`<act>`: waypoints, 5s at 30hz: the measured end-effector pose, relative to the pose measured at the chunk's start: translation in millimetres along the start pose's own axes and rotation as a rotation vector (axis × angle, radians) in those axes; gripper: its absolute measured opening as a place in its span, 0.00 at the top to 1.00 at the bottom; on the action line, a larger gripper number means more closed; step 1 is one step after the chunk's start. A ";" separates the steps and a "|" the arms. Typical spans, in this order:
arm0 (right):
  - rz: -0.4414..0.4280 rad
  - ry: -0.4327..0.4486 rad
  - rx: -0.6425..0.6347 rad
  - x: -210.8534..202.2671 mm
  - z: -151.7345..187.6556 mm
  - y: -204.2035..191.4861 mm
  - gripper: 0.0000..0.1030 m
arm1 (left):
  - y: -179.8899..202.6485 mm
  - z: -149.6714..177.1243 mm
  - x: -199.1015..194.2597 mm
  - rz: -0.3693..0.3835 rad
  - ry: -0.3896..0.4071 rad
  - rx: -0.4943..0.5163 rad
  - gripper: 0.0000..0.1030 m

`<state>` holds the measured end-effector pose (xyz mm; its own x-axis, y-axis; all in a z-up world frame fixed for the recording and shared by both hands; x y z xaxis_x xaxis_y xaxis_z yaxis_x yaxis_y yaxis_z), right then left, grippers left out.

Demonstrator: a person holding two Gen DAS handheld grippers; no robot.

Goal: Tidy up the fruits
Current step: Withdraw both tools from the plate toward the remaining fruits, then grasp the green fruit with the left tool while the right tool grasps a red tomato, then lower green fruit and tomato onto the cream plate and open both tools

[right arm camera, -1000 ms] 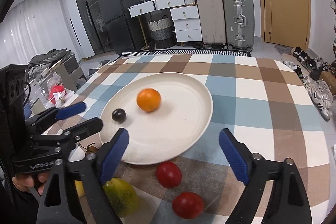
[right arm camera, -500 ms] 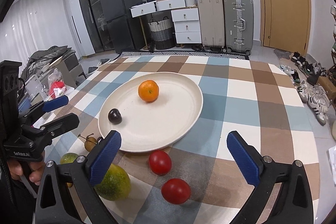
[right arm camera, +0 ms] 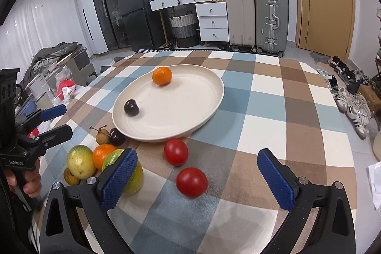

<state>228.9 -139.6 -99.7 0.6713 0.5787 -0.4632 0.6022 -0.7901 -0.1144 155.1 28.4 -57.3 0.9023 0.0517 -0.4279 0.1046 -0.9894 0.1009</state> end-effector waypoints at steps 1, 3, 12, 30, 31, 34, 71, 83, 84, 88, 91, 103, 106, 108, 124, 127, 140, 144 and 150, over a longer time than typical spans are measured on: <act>0.002 0.000 -0.002 -2.0 0.9 0.0 0.01 | 1.5 1.5 -2.6 0.000 0.002 0.000 0.01; 0.006 0.001 -0.002 -4.7 3.3 0.7 0.01 | 4.0 5.6 -5.9 -0.006 -0.003 0.005 0.01; 0.022 -0.054 0.001 -1.9 19.1 9.6 0.01 | 12.1 30.8 -9.6 0.002 -0.061 0.017 0.01; 0.033 -0.145 -0.047 11.1 39.7 6.0 0.03 | 18.5 50.0 7.5 0.042 -0.148 0.012 0.01; 0.030 -0.147 -0.047 11.6 40.4 5.4 0.04 | 19.3 50.2 8.6 0.047 -0.151 0.013 0.01; 0.030 -0.153 -0.052 13.0 42.1 3.7 0.05 | 21.9 51.5 10.6 0.063 -0.161 0.014 0.02; -0.005 -0.147 -0.083 18.3 41.7 -9.1 0.60 | 35.9 50.4 1.0 0.206 -0.142 -0.033 0.50; -0.015 -0.094 -0.075 9.1 33.4 -8.4 0.69 | 34.1 48.3 -3.2 0.206 -0.119 -0.042 0.50; -0.015 -0.085 -0.070 7.9 31.5 -7.6 0.69 | 33.6 48.4 -4.6 0.205 -0.115 -0.043 0.50; -0.017 -0.057 -0.061 4.0 26.2 -6.0 0.69 | 35.6 44.5 -8.8 0.215 -0.101 -0.046 0.50; -0.015 -0.041 -0.057 2.1 23.1 -4.9 0.69 | 36.8 40.1 -14.4 0.217 -0.084 -0.043 0.50; -0.033 0.038 -0.054 -12.2 6.3 -10.2 0.69 | 33.1 14.2 -23.0 0.149 -0.002 -0.004 0.50; -0.052 0.065 -0.042 -16.9 -0.9 -14.9 0.69 | 30.4 5.4 -20.2 0.142 0.013 -0.017 0.50; -0.056 0.070 -0.044 -18.3 -4.4 -17.5 0.69 | 29.3 -1.9 -17.5 0.142 0.025 -0.024 0.50; -0.073 0.105 -0.061 -12.4 -47.9 -29.0 0.69 | 16.2 -57.1 12.7 0.087 0.102 -0.026 0.50; -0.071 0.107 -0.061 -8.2 -53.4 -28.4 0.69 | 15.3 -60.8 22.8 0.077 0.104 -0.021 0.49; -0.059 0.087 -0.024 16.1 -58.3 -21.3 0.69 | 23.9 -59.8 70.7 0.080 0.070 0.010 0.50; -0.058 0.070 -0.009 29.0 -54.0 -18.9 0.69 | 27.2 -58.4 83.6 0.079 0.066 0.023 0.49; -0.063 0.030 0.031 49.9 -41.0 -14.6 0.69 | 28.7 -48.1 98.0 0.079 0.041 0.030 0.49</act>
<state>271.3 -90.8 -85.0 0.6453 0.6328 -0.4281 0.6302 -0.7576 -0.1701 266.7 11.6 -53.2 0.9238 -0.0219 -0.3822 0.0202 -0.9942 0.1059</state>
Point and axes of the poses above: each gripper's, at about its wrist camera, not at the fingertips, and x roughly the way its jaws point, y to its right, z to its underside, the point moved 9 cm from there along x, roughly the way its jaws point, and after that the axes turned 14 degrees about y, right-handed, at the moved point
